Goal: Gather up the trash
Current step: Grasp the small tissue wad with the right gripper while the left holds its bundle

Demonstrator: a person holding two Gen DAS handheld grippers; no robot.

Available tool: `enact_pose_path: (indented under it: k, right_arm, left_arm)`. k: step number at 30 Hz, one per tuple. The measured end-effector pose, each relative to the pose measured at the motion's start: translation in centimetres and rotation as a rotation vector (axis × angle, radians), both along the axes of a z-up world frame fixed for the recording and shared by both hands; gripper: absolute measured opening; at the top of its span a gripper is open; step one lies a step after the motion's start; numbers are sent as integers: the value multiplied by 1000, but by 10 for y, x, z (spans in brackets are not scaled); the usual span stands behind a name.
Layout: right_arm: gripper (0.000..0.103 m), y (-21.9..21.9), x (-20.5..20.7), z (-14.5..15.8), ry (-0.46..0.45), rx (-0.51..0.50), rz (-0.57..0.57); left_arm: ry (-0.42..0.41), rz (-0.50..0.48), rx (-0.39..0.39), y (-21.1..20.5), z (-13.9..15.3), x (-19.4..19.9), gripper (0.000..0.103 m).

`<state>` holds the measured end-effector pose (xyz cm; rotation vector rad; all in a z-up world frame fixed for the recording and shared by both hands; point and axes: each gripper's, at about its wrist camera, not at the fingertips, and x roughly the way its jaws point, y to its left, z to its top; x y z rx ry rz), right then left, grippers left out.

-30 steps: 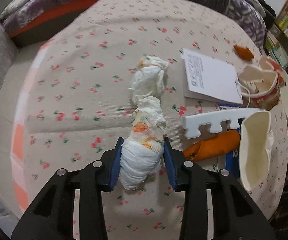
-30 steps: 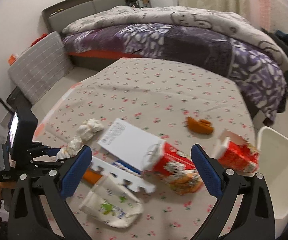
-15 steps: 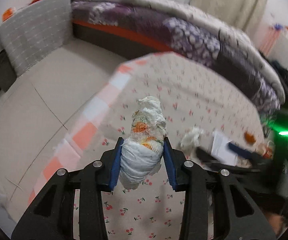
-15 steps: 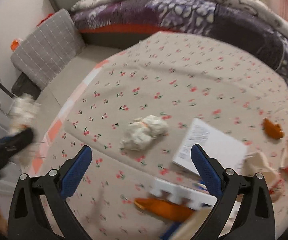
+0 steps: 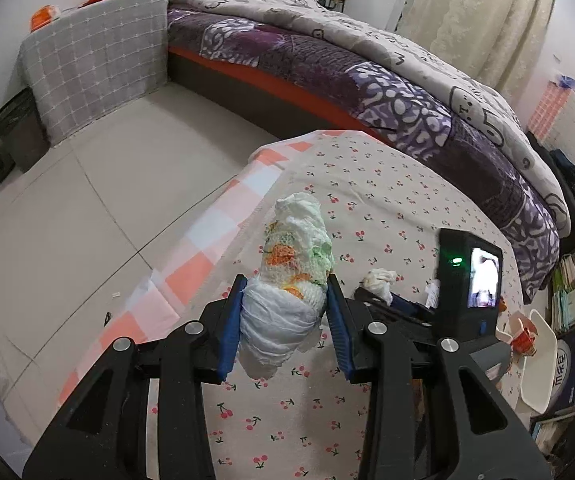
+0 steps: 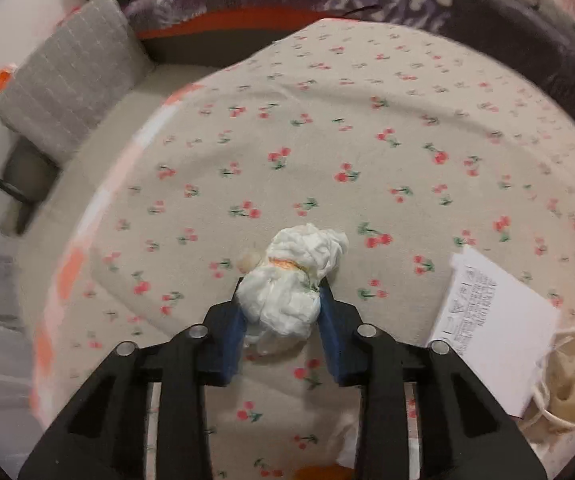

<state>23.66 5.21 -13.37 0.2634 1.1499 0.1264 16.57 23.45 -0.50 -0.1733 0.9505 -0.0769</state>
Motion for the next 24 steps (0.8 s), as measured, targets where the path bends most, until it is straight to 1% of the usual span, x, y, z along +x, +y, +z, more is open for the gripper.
enact_pose_path:
  k: [5,11,14,18,22,24]
  right_arm:
    - [33,-14,-15,39,-147,35,7]
    - [33,-24,-38,92,-311,6,19]
    - [33,-32,-50,113,-366,-12,18]
    - [33,-39,-68,134,-418,-41,9]
    - [33,-53,-88,146,-450,-67,-9]
    - [33,-64,-98,151,-459,-78,-19]
  left_arm:
    - [-28,28,-15,4,6,-1,37]
    - [-119,59,-26,-2,25,-12,37]
    - [-156,64,-30,-10,34,-18,37]
    - [-195,68,-36,-22,42,-28,37]
    - [-209,58,-38,-37,44,-34,37]
    - [-208,29,-27,-50,43,-37,37]
